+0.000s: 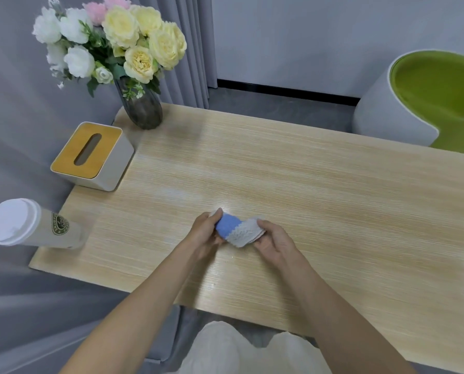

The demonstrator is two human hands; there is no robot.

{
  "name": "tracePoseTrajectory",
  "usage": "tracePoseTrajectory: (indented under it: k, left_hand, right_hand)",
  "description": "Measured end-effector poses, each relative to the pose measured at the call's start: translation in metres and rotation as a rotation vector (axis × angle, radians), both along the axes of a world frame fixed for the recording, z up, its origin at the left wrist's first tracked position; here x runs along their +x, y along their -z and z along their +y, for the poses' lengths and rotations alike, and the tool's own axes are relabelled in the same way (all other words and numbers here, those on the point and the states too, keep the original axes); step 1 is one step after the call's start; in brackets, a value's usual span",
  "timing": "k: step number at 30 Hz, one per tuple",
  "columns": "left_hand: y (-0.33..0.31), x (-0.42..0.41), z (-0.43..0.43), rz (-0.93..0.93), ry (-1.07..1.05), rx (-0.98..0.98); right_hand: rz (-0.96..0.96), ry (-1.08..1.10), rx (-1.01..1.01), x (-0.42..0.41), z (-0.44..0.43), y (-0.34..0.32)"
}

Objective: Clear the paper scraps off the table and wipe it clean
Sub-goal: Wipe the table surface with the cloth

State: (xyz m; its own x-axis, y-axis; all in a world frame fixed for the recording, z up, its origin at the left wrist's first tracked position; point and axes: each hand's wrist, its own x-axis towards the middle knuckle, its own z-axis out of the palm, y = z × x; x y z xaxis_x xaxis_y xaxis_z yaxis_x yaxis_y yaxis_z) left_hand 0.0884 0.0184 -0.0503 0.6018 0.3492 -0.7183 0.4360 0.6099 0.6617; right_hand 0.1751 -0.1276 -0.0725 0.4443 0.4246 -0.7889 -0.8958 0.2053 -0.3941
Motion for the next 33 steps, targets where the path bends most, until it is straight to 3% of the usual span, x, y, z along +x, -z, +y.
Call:
tracePoseTrajectory:
  k: [6,12,16,19,22,26,30,33]
  left_hand:
    - [-0.023,-0.006,0.009,-0.261,0.170,-0.220]
    - [-0.016,-0.018,0.024,-0.171,0.172,-0.216]
    - [-0.013,-0.030,0.029,-0.132,0.227,-0.150]
    - [-0.008,-0.034,0.029,-0.020,0.397,0.096]
    - [-0.006,-0.036,0.023,0.118,0.555,0.514]
    - [-0.004,-0.040,0.015,0.128,0.744,0.834]
    - [-0.006,-0.040,0.016,0.130,0.926,0.909]
    - [-0.017,-0.034,0.031,0.155,1.079,0.771]
  right_hand:
    - [-0.005,-0.388,-0.115,-0.010,-0.004,-0.004]
    - [-0.055,-0.262,0.046,-0.024,0.002,-0.005]
    - [-0.188,-0.302,-0.029,-0.031,0.004,0.001]
    - [-0.221,-0.243,-0.148,-0.034,0.003,0.009]
    - [-0.376,-0.353,-0.289,-0.037,0.004,0.010]
    - [-0.545,-0.512,-0.393,-0.037,0.006,0.000]
    - [-0.722,-0.764,-0.443,-0.039,0.006,-0.009]
    - [-0.866,-0.899,-0.502,-0.038,0.007,-0.010]
